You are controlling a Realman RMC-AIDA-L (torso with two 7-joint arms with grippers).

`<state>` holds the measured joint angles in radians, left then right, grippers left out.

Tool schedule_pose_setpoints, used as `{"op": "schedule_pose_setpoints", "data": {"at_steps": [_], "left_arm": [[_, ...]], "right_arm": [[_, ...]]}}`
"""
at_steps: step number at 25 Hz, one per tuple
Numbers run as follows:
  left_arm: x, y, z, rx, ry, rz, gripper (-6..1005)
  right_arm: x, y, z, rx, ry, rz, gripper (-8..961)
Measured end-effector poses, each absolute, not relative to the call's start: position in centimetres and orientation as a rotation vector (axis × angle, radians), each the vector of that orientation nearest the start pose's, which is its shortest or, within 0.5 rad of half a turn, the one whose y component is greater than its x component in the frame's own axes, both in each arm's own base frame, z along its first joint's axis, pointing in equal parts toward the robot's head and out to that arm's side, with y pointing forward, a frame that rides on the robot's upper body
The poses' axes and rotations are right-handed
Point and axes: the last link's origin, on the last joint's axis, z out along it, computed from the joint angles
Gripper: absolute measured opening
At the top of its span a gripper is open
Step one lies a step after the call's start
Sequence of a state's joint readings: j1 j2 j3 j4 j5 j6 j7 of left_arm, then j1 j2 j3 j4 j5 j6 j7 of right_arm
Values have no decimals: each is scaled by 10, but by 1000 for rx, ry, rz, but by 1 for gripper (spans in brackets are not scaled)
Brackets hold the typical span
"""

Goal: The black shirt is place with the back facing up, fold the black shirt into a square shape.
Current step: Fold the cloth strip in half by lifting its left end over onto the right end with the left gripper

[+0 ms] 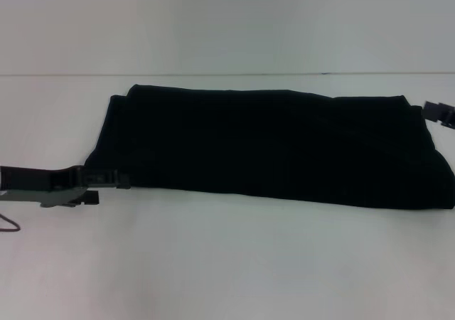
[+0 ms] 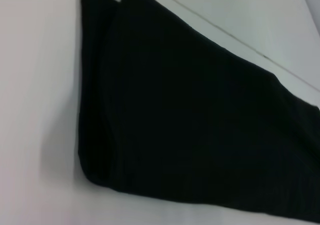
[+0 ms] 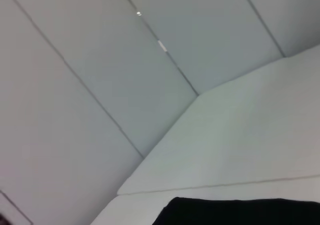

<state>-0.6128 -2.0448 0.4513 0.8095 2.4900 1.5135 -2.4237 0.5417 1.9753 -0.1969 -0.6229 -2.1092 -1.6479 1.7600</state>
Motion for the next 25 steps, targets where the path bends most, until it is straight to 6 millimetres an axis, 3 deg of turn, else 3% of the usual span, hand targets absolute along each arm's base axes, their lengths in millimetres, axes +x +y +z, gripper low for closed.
{"op": "schedule_pose_setpoints", "data": {"at_steps": [3, 8, 25], "left_arm": [[-303, 357, 39, -2088, -1896, -414, 925], [-300, 367, 33, -2046, -1928, -436, 922], [-312, 375, 37, -1817, -2058, -409, 918]], "right_arm": [[300, 341, 86, -2279, 1162, 998, 760], [298, 343, 85, -2305, 1147, 972, 931], [299, 355, 89, -2274, 1102, 924, 924]]}}
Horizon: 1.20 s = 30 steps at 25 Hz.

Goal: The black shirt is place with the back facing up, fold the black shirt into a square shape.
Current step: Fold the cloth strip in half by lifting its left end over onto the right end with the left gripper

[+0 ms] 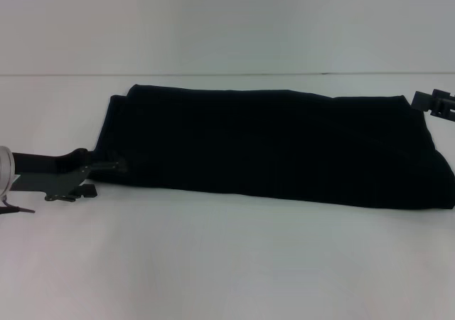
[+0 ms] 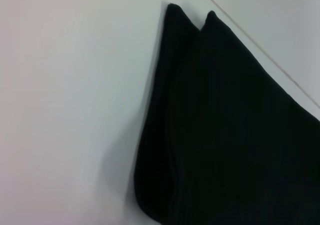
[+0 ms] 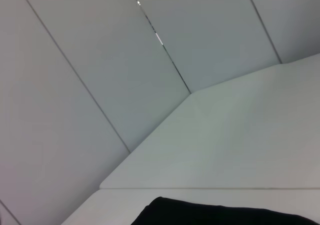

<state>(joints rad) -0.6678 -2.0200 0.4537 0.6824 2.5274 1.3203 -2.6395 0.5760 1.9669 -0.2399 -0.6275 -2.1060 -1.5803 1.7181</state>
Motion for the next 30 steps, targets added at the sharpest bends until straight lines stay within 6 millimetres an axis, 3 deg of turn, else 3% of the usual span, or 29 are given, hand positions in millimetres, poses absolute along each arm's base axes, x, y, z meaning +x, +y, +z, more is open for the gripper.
{"op": "schedule_pose_setpoints", "data": {"at_steps": [18, 30], "left_arm": [[-321, 383, 27, 2254, 2700, 553, 914], [-317, 395, 22, 2368, 2669, 568, 912]], "right_arm": [[298, 358, 91, -2251, 1111, 940, 923], [299, 355, 89, -2253, 1114, 945, 923]]}}
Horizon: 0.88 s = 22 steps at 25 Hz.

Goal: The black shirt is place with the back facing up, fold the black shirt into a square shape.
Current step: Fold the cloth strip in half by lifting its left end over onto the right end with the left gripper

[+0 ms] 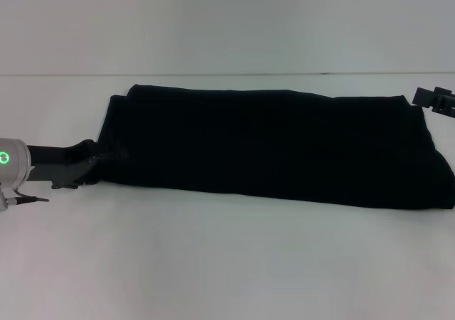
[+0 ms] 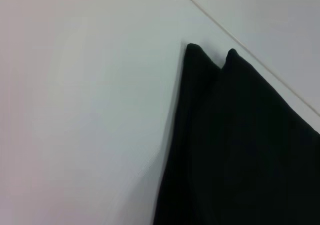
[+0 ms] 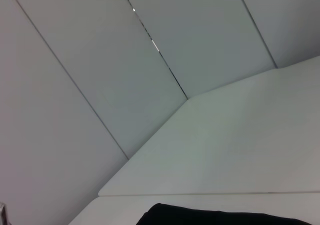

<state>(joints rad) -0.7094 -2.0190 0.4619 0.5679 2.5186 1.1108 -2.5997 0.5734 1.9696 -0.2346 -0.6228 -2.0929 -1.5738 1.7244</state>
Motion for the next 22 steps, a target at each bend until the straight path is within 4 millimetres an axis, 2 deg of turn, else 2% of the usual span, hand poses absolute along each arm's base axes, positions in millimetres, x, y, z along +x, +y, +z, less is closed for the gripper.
{"op": "schedule_pose_setpoints", "data": {"at_steps": [20, 22], "left_arm": [[-314, 397, 17, 2546, 2529, 519, 908], [-314, 396, 16, 2559, 2518, 517, 827]], "right_arm": [[298, 353, 86, -2268, 1116, 957, 923], [298, 352, 86, -2269, 1116, 955, 923]]}}
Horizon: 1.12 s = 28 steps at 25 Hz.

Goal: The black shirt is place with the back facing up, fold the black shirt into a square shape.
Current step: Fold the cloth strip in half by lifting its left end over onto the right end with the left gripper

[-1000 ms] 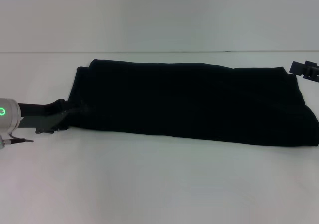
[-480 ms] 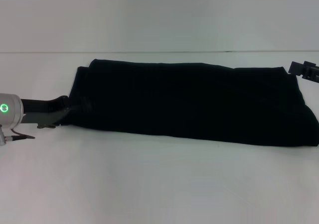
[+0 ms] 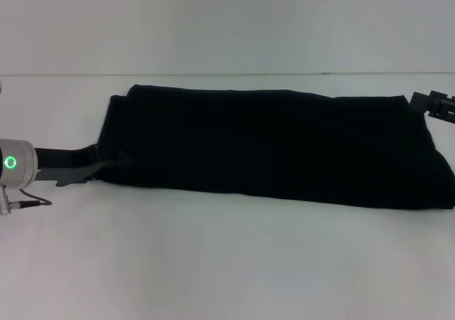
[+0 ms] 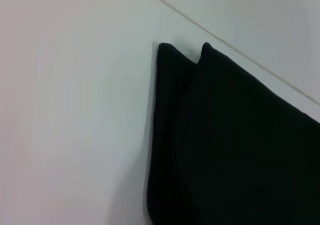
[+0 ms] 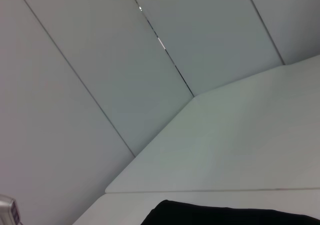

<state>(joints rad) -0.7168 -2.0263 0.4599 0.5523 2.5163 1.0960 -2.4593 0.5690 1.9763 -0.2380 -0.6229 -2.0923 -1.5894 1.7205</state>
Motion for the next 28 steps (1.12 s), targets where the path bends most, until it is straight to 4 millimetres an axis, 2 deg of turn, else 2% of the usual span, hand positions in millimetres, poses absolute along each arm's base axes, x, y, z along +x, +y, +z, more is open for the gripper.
{"op": "schedule_pose_setpoints", "data": {"at_steps": [8, 14, 22, 28], "left_arm": [[-315, 397, 16, -1869, -1838, -379, 467], [-317, 398, 19, -1859, -1829, -376, 257], [-318, 402, 28, -1851, -1786, -379, 76], [-319, 403, 34, -1855, -1760, -375, 78]], "right_arm": [[297, 352, 84, -2275, 1115, 955, 922], [297, 352, 83, -2277, 1116, 956, 922], [297, 352, 76, -2269, 1147, 981, 922], [296, 352, 69, -2262, 1168, 990, 922]]}}
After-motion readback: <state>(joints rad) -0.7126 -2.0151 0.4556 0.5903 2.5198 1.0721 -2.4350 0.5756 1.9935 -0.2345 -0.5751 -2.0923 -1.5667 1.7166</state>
